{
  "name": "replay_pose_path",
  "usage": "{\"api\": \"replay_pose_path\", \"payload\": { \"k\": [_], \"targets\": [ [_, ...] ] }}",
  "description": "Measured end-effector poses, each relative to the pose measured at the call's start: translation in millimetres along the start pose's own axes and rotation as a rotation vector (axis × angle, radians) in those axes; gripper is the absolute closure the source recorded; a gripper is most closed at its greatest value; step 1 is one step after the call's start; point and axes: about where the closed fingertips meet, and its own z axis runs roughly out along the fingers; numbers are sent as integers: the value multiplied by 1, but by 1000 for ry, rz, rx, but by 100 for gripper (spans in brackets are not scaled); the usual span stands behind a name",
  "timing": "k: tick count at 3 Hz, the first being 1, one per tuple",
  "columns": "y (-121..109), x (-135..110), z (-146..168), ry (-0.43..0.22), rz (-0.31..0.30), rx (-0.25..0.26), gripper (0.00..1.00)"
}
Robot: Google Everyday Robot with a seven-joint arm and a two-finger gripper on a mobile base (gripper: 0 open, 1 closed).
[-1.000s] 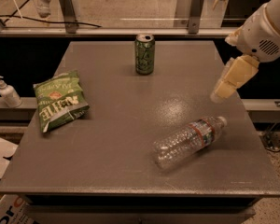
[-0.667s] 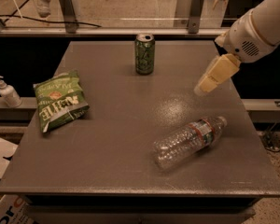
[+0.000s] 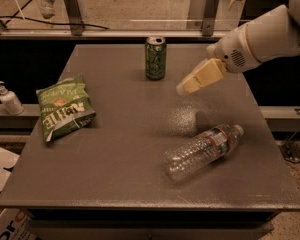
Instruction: Pick green can
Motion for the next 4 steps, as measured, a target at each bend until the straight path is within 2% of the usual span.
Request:
{"api": "replay_pose_path", "payload": {
  "k": [2, 3, 4],
  "targets": [
    [3, -7, 2, -16, 1, -5, 0],
    [-2, -13, 15, -99, 30, -28, 0],
    [-14, -30, 42, -184, 32, -16, 0]
  ]
}}
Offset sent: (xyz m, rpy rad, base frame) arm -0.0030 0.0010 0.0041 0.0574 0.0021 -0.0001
